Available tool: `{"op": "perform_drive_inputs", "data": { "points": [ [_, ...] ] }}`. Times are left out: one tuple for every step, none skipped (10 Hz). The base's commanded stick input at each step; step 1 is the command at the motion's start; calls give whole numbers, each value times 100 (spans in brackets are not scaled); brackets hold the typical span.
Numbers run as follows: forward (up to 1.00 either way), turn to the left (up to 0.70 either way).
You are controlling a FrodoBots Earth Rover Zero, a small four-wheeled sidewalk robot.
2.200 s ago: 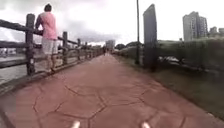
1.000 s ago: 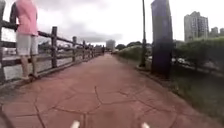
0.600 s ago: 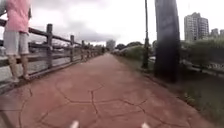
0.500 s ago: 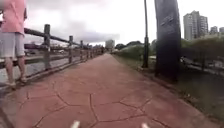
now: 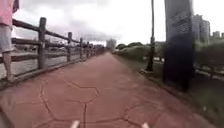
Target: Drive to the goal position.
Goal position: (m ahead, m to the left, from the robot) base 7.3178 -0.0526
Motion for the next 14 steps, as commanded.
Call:
{"op": "perform_drive_inputs", "data": {
  "points": [
    [70, 0],
    [70, 27],
    [70, 15],
    [39, 0],
    [0, 0],
    [0, 0],
    [66, 0],
    [70, 0],
    [70, 0],
    [70, 0],
    [70, 0],
    [70, 0],
    [70, 0],
    [70, 0]
  ]
}}
